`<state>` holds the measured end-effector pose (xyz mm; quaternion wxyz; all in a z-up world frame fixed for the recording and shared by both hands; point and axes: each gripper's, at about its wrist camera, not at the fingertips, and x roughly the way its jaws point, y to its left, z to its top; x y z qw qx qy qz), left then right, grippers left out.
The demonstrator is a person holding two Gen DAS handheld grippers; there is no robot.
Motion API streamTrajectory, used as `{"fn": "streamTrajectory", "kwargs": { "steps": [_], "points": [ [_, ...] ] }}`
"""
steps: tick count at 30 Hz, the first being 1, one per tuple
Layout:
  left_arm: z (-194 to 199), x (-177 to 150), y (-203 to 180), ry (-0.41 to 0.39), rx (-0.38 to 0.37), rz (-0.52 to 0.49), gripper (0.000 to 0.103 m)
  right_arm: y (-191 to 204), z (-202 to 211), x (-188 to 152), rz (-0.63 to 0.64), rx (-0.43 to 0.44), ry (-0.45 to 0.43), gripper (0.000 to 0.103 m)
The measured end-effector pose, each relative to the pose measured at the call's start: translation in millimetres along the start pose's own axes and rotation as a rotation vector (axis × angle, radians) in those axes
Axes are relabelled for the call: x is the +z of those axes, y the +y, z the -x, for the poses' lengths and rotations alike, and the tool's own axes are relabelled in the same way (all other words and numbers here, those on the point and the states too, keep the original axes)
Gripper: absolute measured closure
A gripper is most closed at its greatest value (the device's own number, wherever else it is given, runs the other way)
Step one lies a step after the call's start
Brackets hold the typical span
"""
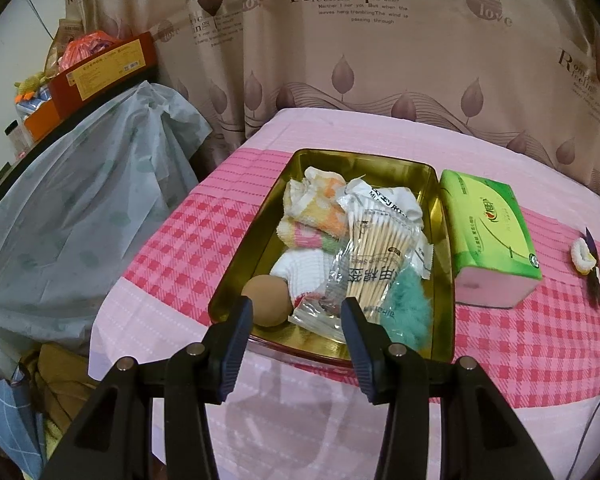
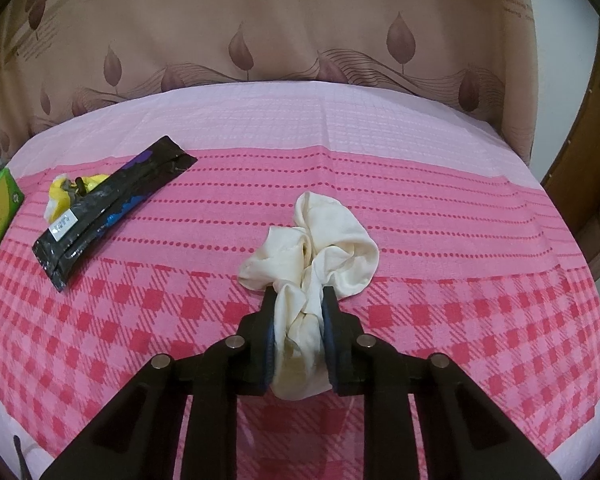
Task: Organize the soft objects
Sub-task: 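Carry the cream scrunchie into the gold tin and open the right tool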
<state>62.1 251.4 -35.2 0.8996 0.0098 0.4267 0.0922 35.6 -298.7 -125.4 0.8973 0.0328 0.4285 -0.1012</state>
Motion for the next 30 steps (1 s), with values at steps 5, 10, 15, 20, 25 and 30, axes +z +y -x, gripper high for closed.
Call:
{"fn": "streamTrajectory", "kwargs": {
  "steps": [5,10,15,20,25,30],
  "points": [
    [-0.3,0.4,1.2,-0.003,0.01,0.006,0.056,3.2,2.1,4.2,-0.011,0.01,0.0,0.088],
    [-2.1,2.3,5.0,-0.002,0.023,0.025,0.056,12.6,15.1,11.1,-0.01,0.041,-0.029,0.088],
    [-3.6,2.8,9.1,0.005,0.031,0.047,0.056,31.3,32.9,20.4,0.007,0.095,-0.061,0.088],
    [-2.6,3.4,16.3,-0.001,0.059,0.087,0.056,67.6,50.7,35.7,0.052,0.168,-0.096,0.088],
    [-3.7,3.4,29.0,0.009,0.079,0.146,0.056,123.9,65.2,51.5,0.134,0.271,-0.12,0.088],
    [-2.8,3.5,41.0,0.006,0.122,0.202,0.056,201.2,75.6,65.0,0.215,0.407,-0.124,0.088]
  ]
}}
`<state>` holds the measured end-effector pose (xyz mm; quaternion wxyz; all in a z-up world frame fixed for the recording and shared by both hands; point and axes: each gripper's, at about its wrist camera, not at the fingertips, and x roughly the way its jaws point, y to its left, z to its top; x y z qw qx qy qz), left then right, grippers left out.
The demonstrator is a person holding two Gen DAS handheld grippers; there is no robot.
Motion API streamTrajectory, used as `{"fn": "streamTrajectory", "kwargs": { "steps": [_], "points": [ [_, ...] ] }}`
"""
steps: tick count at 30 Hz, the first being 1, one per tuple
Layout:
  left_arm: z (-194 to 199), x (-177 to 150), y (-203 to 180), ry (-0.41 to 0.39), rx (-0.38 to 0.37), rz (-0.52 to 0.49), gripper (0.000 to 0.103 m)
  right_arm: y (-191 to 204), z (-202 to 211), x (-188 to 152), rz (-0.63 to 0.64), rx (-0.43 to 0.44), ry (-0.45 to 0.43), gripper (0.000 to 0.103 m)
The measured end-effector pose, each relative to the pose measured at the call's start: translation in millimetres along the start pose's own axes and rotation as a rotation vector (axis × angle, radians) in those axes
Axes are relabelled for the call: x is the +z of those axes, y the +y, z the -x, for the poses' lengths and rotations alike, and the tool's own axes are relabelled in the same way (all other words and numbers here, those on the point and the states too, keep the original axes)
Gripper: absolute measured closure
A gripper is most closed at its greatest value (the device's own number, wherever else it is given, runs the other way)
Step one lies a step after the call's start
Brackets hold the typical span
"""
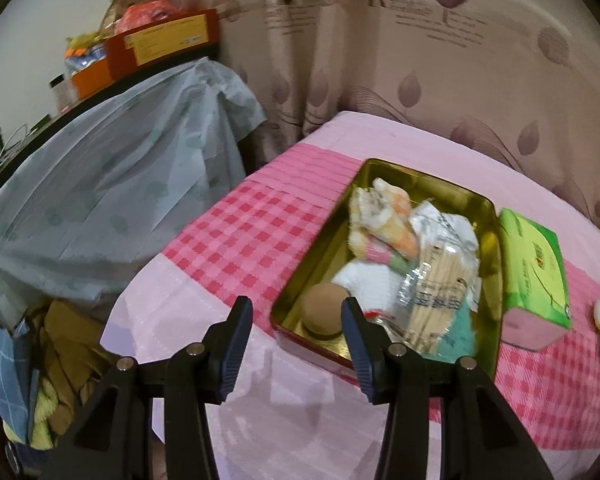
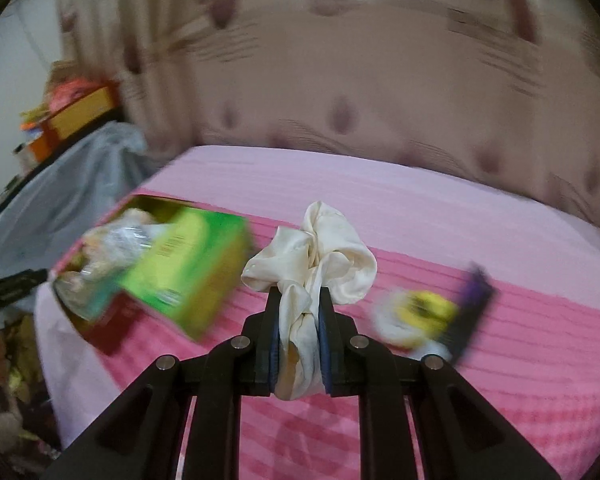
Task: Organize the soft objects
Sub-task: 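Carry the cream scrunchie into the gold tin and open the right tool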
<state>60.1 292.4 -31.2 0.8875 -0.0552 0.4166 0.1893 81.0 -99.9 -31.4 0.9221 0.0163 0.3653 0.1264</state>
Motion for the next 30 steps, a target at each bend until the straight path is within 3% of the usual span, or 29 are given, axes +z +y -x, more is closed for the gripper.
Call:
{"fn": "streamTrajectory", "kwargs": {
  "steps": [8,12,17,27,29,30],
  "points": [
    [3.5,4.6,12.6,-0.046,0.096,0.041,0.056,120.4,-43.7,36.2,0.113,0.206,0.024,0.088],
    [5.0,5.6,18.6,-0.052,0.093,0.064,0.056,163.8,-67.4,48.0,0.158,0.262,0.047,0.088],
    [3.8,7.0,22.6,-0.047,0.099,0.084,0.056,199.7,-104.9,60.4,0.195,0.271,0.099,0.087],
    [5.9,7.0,28.5,-0.041,0.087,0.099,0.056,226.1,-162.6,80.2,0.197,0.225,0.186,0.078],
    [5.4,7.4,29.4,-0.042,0.087,0.105,0.056,228.8,-170.5,80.5,0.199,0.219,0.201,0.071],
    [5.8,7.5,29.8,-0.042,0.086,0.107,0.056,231.0,-173.8,79.6,0.209,0.21,0.207,0.062]
  ]
}}
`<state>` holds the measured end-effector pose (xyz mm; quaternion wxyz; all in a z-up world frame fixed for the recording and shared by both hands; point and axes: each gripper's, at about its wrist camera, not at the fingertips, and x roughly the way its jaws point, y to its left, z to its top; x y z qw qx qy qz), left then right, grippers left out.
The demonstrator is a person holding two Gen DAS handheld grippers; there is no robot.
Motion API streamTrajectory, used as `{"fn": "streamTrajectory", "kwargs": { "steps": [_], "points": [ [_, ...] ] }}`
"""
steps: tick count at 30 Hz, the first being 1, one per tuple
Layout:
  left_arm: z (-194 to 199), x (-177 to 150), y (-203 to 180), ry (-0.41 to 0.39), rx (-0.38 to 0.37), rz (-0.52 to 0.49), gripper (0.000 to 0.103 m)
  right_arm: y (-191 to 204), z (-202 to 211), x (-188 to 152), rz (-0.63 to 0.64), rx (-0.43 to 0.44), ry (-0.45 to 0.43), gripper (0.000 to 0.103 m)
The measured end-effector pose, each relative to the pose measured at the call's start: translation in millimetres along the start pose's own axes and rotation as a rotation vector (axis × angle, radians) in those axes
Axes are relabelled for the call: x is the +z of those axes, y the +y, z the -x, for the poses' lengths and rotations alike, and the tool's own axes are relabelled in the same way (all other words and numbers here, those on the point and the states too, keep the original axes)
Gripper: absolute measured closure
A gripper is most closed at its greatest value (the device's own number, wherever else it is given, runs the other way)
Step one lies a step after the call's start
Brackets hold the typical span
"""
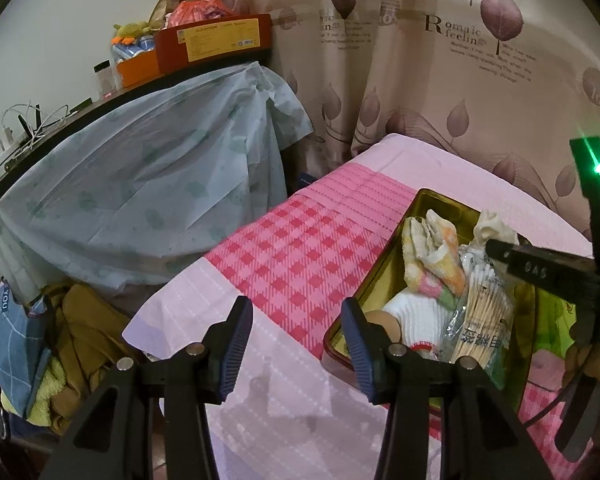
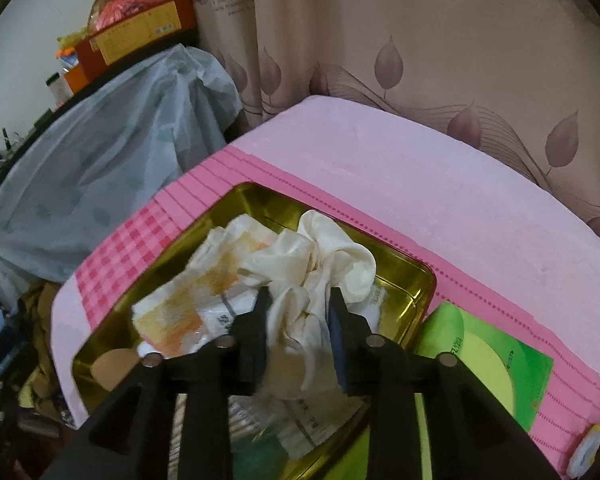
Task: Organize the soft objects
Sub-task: 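Carry the cream scrunchie into the gold tin and open the right tool, then move the right tool back to the table and grasp the black packet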
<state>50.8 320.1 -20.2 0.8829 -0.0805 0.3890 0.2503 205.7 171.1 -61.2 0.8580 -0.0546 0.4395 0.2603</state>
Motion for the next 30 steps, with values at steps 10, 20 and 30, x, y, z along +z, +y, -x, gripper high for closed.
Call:
{"fn": "streamTrajectory", "kwargs": {
  "steps": [10,20,30],
  "points": [
    [0.4,0.4,-0.7,-0.003,-0.003,-0.007,0.056,-4.2,16.7,-6.0,0.013,-0.017,-0.02,0.041],
    [5.1,-3.4,-9.0,-0.009,-0.003,-0.023,0.056,-59.5,104.7,-70.0,-0.039,-0.154,-0.106,0.036],
    [6.2,-5.7,-15.4,-0.021,0.005,-0.049,0.056,-181.0,155.9,-147.5,-0.244,-0.404,-0.072,0.036]
  ]
}}
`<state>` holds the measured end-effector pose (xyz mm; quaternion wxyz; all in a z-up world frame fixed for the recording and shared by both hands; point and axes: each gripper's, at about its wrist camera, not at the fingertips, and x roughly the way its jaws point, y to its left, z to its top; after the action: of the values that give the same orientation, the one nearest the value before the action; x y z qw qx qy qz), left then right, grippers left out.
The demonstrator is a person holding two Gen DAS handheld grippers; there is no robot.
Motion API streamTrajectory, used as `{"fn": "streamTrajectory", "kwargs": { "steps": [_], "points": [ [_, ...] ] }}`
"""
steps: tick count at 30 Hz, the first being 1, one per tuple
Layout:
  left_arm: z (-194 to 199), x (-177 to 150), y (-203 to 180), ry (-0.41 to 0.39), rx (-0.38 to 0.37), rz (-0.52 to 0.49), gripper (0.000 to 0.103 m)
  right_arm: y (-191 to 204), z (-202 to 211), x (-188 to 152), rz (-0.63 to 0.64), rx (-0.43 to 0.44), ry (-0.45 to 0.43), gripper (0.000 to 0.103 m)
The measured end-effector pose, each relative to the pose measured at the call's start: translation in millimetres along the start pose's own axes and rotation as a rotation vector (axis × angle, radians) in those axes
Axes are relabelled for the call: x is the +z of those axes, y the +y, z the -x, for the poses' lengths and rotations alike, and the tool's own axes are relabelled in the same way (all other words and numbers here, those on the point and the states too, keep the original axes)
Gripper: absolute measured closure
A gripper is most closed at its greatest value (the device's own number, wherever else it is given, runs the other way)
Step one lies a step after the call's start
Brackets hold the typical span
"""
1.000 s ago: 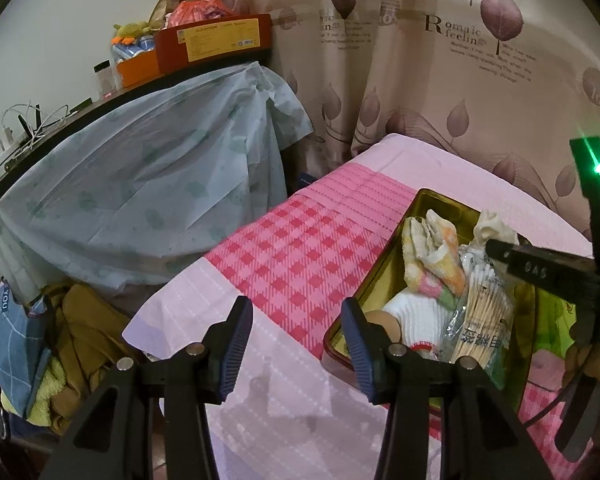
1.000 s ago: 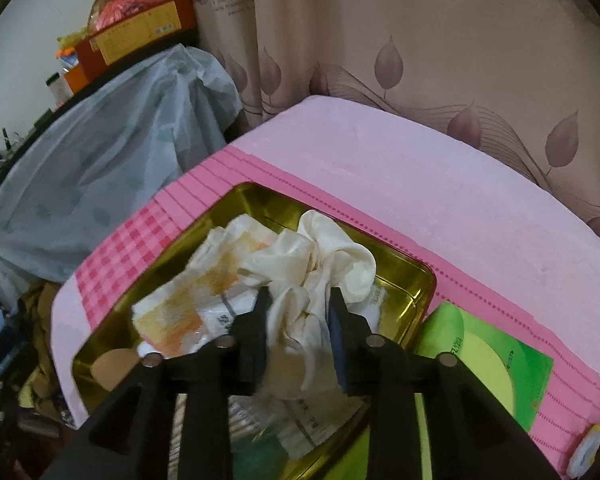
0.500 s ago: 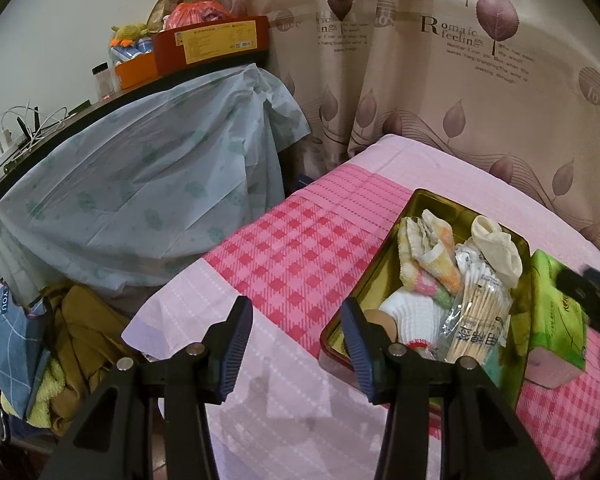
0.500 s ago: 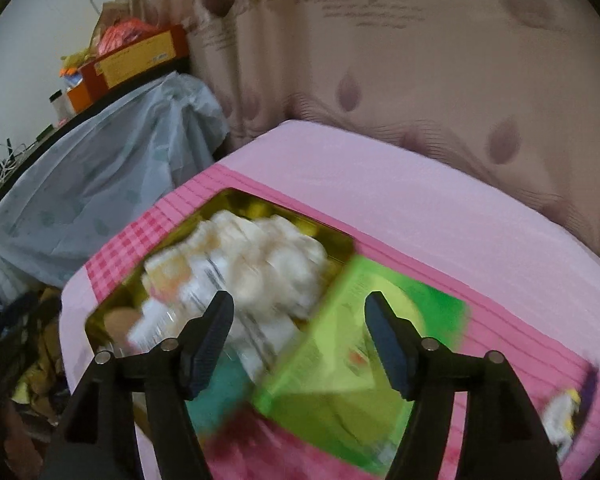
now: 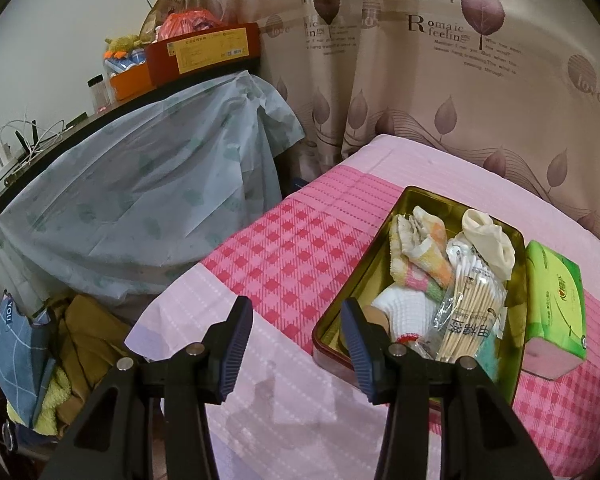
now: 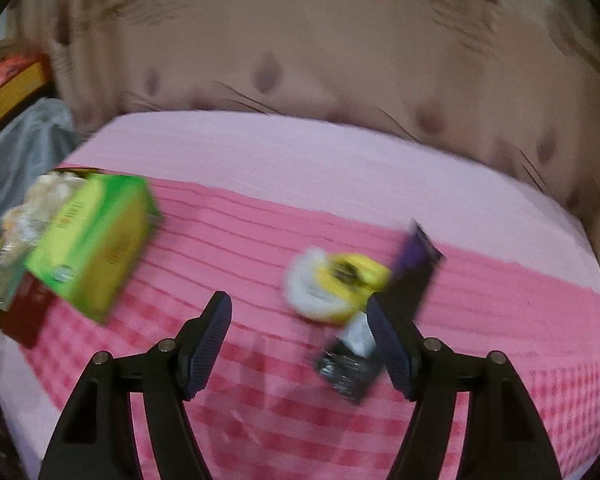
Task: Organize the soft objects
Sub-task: 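Move the right tool back to the table and grasp the black packet, then grasp the yellow-and-white fluffy puff with the left tool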
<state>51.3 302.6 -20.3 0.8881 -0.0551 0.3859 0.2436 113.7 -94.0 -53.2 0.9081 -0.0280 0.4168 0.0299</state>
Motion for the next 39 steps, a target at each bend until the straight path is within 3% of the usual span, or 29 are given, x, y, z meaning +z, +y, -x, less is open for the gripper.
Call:
{"fn": "streamTrajectory", "kwargs": {
  "steps": [6,19,26,32,33,39],
  "points": [
    [0.9,-0.7,-1.7,-0.004,0.004,-0.01,0.056,-34.9,-24.0,-17.5,-0.042,-0.056,0.078,0.036],
    [0.1,-2.6,-1.7,0.0,0.001,-0.024,0.056,-102.1,-27.4,-36.7,-0.137,-0.178,0.115,0.035],
    [-0.5,-6.0,-14.6,-0.005,-0.027,-0.085,0.056,-119.5,-41.6,-25.2,-0.137,-0.039,0.09,0.035],
    [5.0,-10.3,-33.8,-0.033,-0.083,-0.166,0.056,-121.0,-66.6,-19.6,-0.104,-0.024,0.108,0.055],
    [6.6,-12.0,-39.4,-0.034,-0.103,-0.188,0.056,-121.7,-65.3,-21.0,-0.106,-0.022,0.092,0.062],
    [29.3,-27.2,-84.1,-0.083,-0.2,-0.354,0.056,-124.2,-58.0,-31.5,-0.096,-0.02,0.052,0.067]
  ]
}}
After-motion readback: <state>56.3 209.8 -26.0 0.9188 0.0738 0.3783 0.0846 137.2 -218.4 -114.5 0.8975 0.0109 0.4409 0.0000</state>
